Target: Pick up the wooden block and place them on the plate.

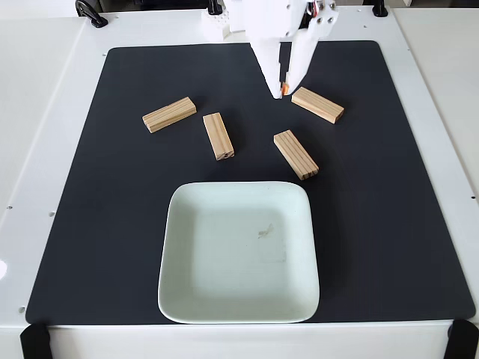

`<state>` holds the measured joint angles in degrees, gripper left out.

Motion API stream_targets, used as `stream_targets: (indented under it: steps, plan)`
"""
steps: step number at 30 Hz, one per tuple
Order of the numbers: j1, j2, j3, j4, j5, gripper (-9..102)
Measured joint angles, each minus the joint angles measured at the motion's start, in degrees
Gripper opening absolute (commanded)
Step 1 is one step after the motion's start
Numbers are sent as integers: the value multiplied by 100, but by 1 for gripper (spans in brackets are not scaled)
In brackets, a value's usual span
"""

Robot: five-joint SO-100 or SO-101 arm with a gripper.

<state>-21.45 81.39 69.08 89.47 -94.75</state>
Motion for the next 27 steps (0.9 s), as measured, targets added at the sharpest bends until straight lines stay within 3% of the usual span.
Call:
stream_targets:
  steps: [5,10,19,27]
  plan:
    - [53,-229,193,0,0,32]
    - [62,-659,193,-255,0,40]
    - [299,-1222,193,-1301,-18,44]
    - [255,-1459,202,-1371,-18,43]
